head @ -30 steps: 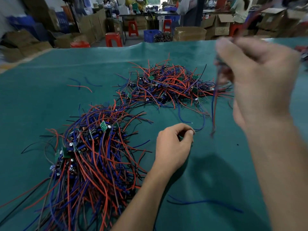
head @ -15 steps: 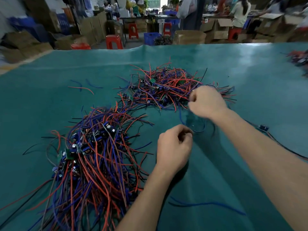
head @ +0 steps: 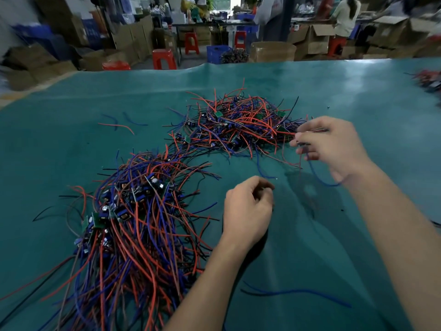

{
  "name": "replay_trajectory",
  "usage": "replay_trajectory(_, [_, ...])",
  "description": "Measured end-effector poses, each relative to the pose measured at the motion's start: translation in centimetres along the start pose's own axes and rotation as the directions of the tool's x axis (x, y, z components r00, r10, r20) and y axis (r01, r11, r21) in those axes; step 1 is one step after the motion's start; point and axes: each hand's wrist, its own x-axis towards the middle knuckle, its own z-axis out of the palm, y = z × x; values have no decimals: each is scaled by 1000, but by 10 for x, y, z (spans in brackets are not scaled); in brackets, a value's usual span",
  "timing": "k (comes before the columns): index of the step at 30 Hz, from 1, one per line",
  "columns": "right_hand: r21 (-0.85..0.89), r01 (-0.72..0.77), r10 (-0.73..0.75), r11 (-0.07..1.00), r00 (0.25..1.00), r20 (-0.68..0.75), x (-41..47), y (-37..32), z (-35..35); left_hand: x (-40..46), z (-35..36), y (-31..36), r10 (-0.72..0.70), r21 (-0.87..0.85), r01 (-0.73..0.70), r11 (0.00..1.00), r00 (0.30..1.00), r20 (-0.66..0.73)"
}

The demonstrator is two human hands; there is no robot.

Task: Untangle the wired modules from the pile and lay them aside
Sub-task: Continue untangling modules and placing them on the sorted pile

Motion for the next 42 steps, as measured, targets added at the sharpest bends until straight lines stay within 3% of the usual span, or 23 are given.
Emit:
replay_trajectory(2, [360, -136, 97, 923, 988, 124, -19, -12, -8, 0, 1, 2, -18, -51, 17, 999, 1000, -12])
replay_trajectory(4, [563, -250, 112, 788, 957, 268, -36, -18, -11, 0, 0, 1, -25, -101, 23, 995, 999, -21])
replay_trajectory(6, [644, -336, 82, 687, 917, 391, -50, -15, -6, 0, -1, 1, -17, -116, 14, 993, 1000, -24])
replay_trajectory(9, [623, -394, 122, 676, 893, 433, -62, 2, 15, -1, -3, 3, -67, -247, 68, 967, 998, 12])
replay_trajectory(13, [570, -358, 259, 739, 933, 250, -65, 20, 39, 0, -3, 3, -30, -229, 36, 973, 999, 34])
replay_trajectory(22, [558, -295, 187, 776, 952, 243, -66, 26, 43, 1, -2, -2, -21, -176, 15, 984, 999, -30])
replay_trajectory(26, [345, -147, 121, 927, 988, 96, -59, 33, 34, 2, -2, -1, -20, -121, 17, 993, 1000, -22])
replay_trajectory(31, [127, 75, -69, 989, 996, -50, -50, 42, 25, 3, -2, -2, -2, -49, 2, 999, 1000, -8])
replay_trajectory(36, [-113, 231, -254, 966, 927, -275, -41, 48, 5, 2, -2, -3, 1, -40, 1, 999, 999, 37])
replay_trajectory(42, [-116, 269, -283, 956, 745, -604, -33, 51, -26, 0, -2, -2, 0, -46, 2, 999, 998, 61])
